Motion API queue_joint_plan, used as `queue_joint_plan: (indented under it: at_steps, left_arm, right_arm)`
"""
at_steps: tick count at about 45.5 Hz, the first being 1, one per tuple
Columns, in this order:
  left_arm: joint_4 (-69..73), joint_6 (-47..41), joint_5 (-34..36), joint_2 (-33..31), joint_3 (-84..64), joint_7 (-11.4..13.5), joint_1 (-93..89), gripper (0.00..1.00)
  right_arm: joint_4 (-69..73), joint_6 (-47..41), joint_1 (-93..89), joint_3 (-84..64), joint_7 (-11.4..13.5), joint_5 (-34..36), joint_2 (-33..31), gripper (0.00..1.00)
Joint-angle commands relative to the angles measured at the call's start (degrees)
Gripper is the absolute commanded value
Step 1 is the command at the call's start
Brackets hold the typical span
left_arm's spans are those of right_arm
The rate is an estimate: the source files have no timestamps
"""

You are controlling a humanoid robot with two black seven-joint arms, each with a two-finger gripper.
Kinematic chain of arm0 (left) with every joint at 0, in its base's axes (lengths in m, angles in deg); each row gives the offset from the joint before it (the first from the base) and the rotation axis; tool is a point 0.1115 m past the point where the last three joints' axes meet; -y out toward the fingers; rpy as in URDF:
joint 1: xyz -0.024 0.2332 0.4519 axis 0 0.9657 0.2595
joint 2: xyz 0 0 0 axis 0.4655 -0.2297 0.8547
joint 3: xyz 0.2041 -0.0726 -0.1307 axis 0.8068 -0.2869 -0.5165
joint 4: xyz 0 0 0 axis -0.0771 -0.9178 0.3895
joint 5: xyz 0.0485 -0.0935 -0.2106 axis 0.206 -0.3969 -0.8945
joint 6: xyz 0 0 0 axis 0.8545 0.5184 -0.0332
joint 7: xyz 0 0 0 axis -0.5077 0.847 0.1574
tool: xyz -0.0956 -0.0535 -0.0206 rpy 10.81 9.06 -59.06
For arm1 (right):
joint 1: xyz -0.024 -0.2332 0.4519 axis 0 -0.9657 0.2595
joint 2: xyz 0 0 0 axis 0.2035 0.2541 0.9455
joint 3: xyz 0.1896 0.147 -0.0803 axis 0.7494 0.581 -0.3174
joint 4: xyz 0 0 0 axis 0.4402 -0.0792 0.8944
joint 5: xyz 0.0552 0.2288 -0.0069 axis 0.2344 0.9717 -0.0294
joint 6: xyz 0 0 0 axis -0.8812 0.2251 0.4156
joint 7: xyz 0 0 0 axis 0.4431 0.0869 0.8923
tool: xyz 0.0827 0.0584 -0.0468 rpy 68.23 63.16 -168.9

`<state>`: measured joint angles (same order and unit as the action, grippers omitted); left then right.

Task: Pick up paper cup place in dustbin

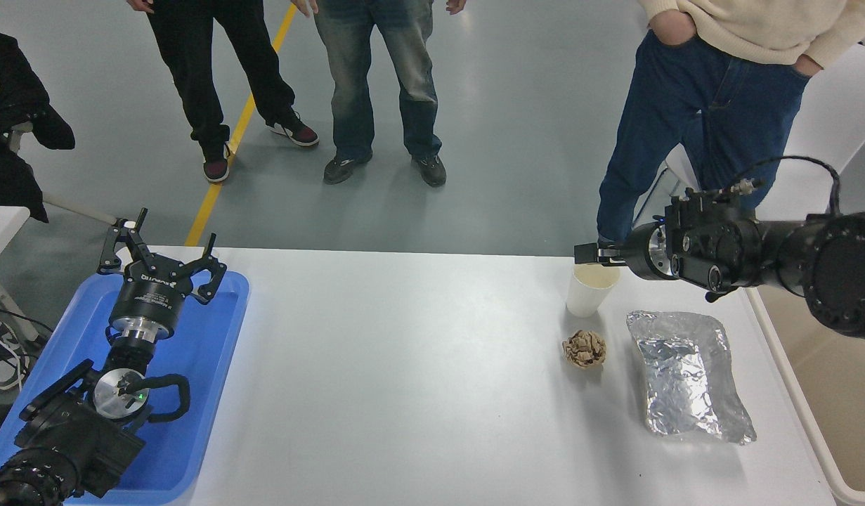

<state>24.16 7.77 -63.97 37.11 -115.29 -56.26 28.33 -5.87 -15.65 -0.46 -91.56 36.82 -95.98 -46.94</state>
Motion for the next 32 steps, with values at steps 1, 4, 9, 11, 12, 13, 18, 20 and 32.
queue_joint_plan:
  at_steps: [1,4,9,11,12,13,18,20,32]
  left_arm:
    - [0.00,0.00,0.00,0.00,0.00,0.00,0.00,1.00]
    - [0.00,0.00,0.00,0.00,0.00,0.00,0.00,1.00]
    - [0.00,0.00,0.00,0.00,0.00,0.00,0.00,1.00]
    - [0.00,0.00,0.00,0.00,0.00,0.00,0.00,1.00]
    - [0.00,0.00,0.00,0.00,0.00,0.00,0.00,1.00]
    - [0.00,0.00,0.00,0.00,0.00,0.00,0.00,1.00]
    - [0.00,0.00,0.00,0.00,0.00,0.00,0.00,1.00]
    - [0.00,0.00,0.00,0.00,0.00,0.00,0.00,1.00]
    - [0.00,0.00,0.00,0.00,0.00,0.00,0.00,1.00]
  right_arm:
    - [-5.51,1.31,-5.90,3.36,3.76,-0.34,0.12,0.94]
    - [-5.78,1.31,-6.69,4.24,4.82,-0.16,0.12,0.94]
    - [-5.78,1.49,-6.96,5.56,5.17,-0.16,0.20,0.94]
    - [-5.78,1.93,-7.22,6.00,5.17,-0.16,0.29,0.94]
    - [-5.78,2.36,-7.48,6.09,5.26,-0.16,0.29,0.94]
    - [-5.78,2.72,-7.57,6.18,5.26,-0.16,0.29,0.94]
    - [-5.78,4.30,-8.36,6.18,5.52,-0.25,0.90,0.95]
    - [-5.78,5.09,-8.45,6.27,5.61,-0.16,1.00,0.96]
    - [-5.69,6.85,-8.89,8.73,5.61,-0.07,0.91,0.97]
